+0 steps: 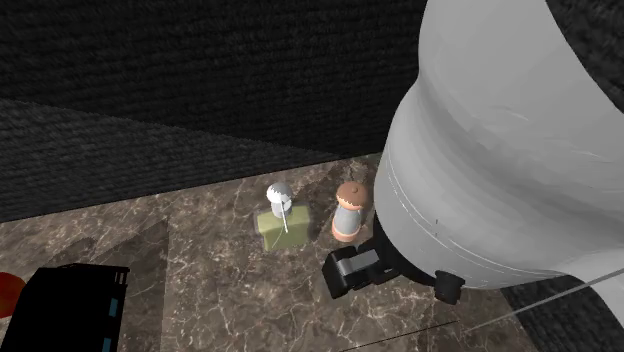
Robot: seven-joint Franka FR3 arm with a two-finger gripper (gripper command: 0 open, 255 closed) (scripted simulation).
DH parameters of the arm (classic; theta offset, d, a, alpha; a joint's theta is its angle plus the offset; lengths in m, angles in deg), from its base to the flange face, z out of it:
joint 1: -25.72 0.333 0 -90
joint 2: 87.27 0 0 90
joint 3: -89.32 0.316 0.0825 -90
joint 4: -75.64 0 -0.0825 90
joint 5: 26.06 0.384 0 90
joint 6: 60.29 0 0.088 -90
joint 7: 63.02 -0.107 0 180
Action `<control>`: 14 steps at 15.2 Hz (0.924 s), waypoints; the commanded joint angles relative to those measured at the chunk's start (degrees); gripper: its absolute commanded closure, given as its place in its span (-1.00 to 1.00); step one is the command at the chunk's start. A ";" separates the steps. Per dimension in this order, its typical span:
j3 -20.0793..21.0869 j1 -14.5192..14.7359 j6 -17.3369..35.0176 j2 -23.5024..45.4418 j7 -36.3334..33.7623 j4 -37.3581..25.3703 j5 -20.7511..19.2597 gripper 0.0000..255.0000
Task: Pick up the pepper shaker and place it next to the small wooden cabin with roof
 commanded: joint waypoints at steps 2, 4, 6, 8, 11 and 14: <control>-0.09 -0.16 1.83 1.57 -0.12 0.36 -0.31 -1.00; -0.29 -0.48 5.44 4.89 -0.39 0.84 -0.95 -1.00; -0.47 -0.84 8.95 8.44 -0.70 1.00 -1.61 -1.00; -0.64 -1.21 12.35 12.20 -1.04 0.83 -2.28 -1.00; -0.87 -1.81 17.16 18.17 -1.63 -0.04 -3.33 -1.00; -1.09 -2.41 21.54 24.43 -2.31 -1.62 -4.43 -1.00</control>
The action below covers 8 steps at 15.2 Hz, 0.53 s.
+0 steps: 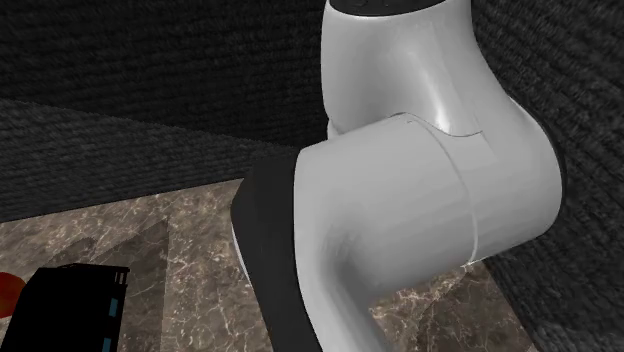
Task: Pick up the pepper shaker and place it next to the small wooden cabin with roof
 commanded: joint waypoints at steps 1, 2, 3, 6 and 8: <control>-0.20 -0.44 3.00 4.74 -0.40 -1.64 -0.76 -1.00; -0.27 -0.64 4.29 6.89 -0.65 -2.40 -1.14 -1.00; -0.34 -0.83 5.52 9.06 -0.91 -3.24 -1.52 -1.00; -0.58 -1.38 8.83 15.64 -1.69 -6.21 -2.68 -1.00; -0.68 -1.49 9.88 16.67 -1.83 -6.17 -2.90 -1.00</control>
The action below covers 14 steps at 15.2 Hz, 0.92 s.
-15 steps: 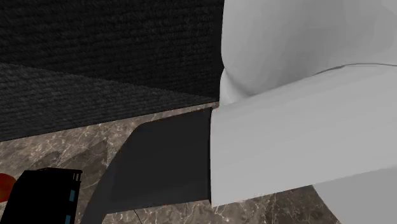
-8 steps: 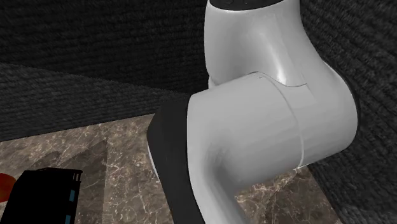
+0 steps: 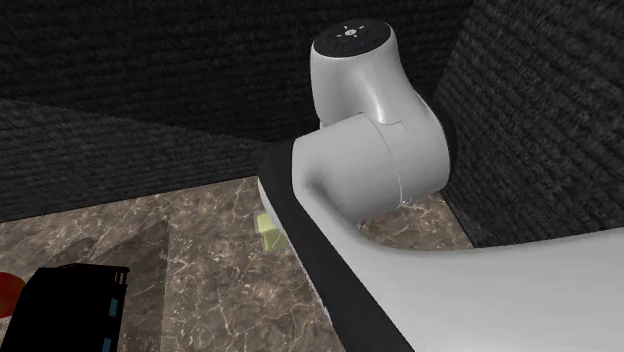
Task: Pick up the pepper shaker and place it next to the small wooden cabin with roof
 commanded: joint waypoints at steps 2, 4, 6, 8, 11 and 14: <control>-0.24 -0.25 2.53 1.84 -0.25 0.65 -0.44 -1.00; -0.39 -0.40 4.05 2.71 -0.39 1.28 -0.68 -1.00; -0.58 -0.60 6.00 3.90 -0.57 2.02 -1.01 -1.00; -0.58 -0.60 6.00 3.90 -0.57 2.02 -1.01 -1.00; -0.58 -0.60 6.00 3.90 -0.57 2.02 -1.01 -1.00; -0.57 -0.59 5.99 3.90 -0.57 2.01 -1.01 -1.00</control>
